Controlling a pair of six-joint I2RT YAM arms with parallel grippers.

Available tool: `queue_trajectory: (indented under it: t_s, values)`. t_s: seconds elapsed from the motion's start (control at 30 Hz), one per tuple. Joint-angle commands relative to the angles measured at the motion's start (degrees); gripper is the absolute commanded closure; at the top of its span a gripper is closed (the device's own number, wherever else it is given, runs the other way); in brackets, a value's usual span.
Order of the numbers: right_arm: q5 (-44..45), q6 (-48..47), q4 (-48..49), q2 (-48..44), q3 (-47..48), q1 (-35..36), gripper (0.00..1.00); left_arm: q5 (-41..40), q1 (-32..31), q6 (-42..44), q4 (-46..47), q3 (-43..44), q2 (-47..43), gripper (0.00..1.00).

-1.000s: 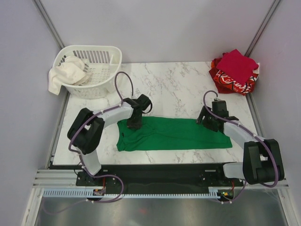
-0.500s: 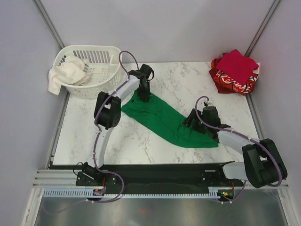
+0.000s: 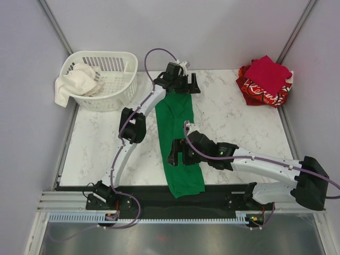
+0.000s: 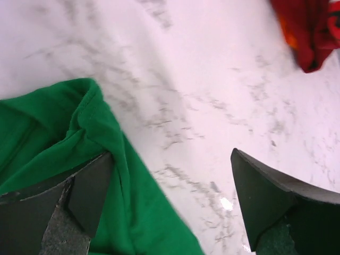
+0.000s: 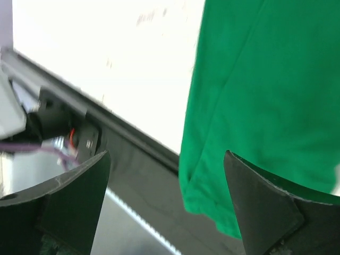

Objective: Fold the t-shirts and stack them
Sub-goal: Fold the tshirt

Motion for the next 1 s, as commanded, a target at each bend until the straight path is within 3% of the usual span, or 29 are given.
queue_trajectory:
  t_s: [0.0, 0.13, 0.2, 0.4, 0.47, 0.6, 0.67, 0.77, 0.97]
  values:
    - [14.2, -5.7, -10.4, -0.4, 6.1, -0.7, 0.04, 3.2, -1.9, 4.8, 8.9, -0.5, -8.1, 0.00]
    - [21.5, -11.8, -12.1, 1.6, 12.6, -2.6, 0.02, 1.3, 0.1, 7.4, 8.7, -8.1, -21.9, 0.00]
    - [22.2, -14.1, -11.6, 2.6, 16.0, -7.5, 0.02, -2.6, 1.8, 7.9, 8.7, -16.2, -27.9, 0.00]
    - [10.8, -18.9, -2.8, 8.3, 21.7, -24.9, 0.08, -11.4, 4.3, 9.7, 7.5, -40.4, -50.6, 0.00]
    - [9.4, -21.1, -0.7, 14.2, 26.1, -27.4, 0.09, -13.5, 4.3, 8.9, 7.4, -47.3, -56.1, 0.00]
    - [1.8, -23.5, -0.5, 29.0, 38.5, -32.9, 0.09, -15.6, 4.3, 2.1, 7.7, -71.3, -72.9, 0.00]
    - [1.3, -23.7, -3.1, 37.9, 46.5, -35.1, 0.09, -15.4, 4.0, 0.8, 9.8, -83.6, -77.8, 0.00]
    - [-1.2, -23.3, -3.0, 46.9, 53.1, -37.9, 0.14, -14.6, 3.4, -1.7, 12.4, -95.5, -84.0, 0.04]
    - [-4.5, -24.8, -2.9, 58.3, 62.7, -39.3, 0.25, -15.8, -2.1, -6.4, 14.0, -106.0, -90.6, 0.10]
